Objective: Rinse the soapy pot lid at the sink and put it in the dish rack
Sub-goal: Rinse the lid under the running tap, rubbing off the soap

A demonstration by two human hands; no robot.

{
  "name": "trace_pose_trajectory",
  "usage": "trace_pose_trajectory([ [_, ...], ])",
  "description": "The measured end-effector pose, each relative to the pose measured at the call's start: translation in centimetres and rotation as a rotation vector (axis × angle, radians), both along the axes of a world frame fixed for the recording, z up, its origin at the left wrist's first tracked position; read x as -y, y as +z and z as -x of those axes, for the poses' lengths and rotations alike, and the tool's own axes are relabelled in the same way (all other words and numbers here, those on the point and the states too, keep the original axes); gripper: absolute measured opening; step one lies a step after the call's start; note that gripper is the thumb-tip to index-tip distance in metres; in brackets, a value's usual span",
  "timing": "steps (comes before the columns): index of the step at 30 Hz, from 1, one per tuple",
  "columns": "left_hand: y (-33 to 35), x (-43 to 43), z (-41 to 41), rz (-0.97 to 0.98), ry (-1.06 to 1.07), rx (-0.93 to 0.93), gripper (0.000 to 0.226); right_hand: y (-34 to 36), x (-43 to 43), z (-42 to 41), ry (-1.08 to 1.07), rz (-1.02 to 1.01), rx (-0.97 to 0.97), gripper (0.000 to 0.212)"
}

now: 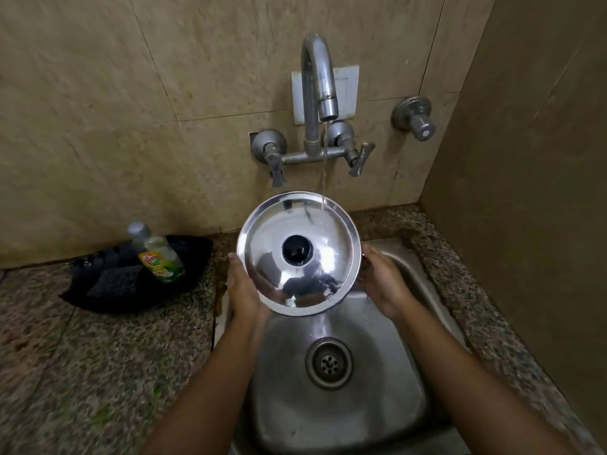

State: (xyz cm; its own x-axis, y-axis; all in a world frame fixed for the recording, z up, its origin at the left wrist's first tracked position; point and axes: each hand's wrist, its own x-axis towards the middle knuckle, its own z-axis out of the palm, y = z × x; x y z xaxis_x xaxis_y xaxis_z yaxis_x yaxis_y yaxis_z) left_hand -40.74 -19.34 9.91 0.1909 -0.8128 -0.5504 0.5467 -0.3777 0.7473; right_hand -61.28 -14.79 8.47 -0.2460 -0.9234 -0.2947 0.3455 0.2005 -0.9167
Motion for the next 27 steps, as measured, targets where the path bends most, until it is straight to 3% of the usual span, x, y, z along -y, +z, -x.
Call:
trace_pose_trajectory([
  [2, -0.4, 0.3, 0.6, -0.114, -0.061, -0.144, 0.081, 0.2, -0.1, -0.4, -0.036, 0.035, -0.062, 0.028],
  [4, -5.1, 2.5, 0.7, -0.159, -0.158, -0.151, 0.114, 0.6, -0.1, -0.4, -0.128, 0.096, -0.203, 0.028],
  [6, -8.6, 4.5, 1.0, -0.188, -0.181, -0.231, 0.122, 0.7, -0.4, 0.3, -0.179, 0.213, -0.388, 0.041],
  [9, -5.0, 3.5, 2.6, -0.202, -0.217, -0.211, 0.096, 1.0, -1.5, 1.6, -0.158, 0.359, -0.874, 0.069],
  [11, -2.4, 2.5, 3.6, -0.183, -0.232, -0.19, 0.082, 1.2, -1.8, 2.3, -0.171, 0.426, -1.201, 0.075],
  [13, -1.6, 2.2, 4.3, -0.19, -0.284, -0.115, 0.07, 1.5, -1.9, 3.0, -0.186, 0.536, -1.424, 0.058],
  [16, -0.8, 1.9, 4.2, -0.201, -0.454, 0.009, 0.054, 2.6, -2.2, 3.5, -0.023, 0.763, -1.567, 0.022],
  [19, -1.1, 2.2, 2.8, -0.203, -0.576, 0.067, 0.037, 2.8, -2.5, 3.5, 0.129, 0.719, -1.42, 0.029],
  [22, -1.3, 1.9, 1.7, -0.142, -0.689, 0.043, 0.054, 3.0, -2.0, 3.4, -0.005, 0.499, -1.044, 0.006],
  [27, -1.1, 0.8, 1.3, 0.022, -0.726, 0.109, 0.063, 3.0, -0.3, 3.4, -0.089, 0.313, -0.593, 0.009],
])
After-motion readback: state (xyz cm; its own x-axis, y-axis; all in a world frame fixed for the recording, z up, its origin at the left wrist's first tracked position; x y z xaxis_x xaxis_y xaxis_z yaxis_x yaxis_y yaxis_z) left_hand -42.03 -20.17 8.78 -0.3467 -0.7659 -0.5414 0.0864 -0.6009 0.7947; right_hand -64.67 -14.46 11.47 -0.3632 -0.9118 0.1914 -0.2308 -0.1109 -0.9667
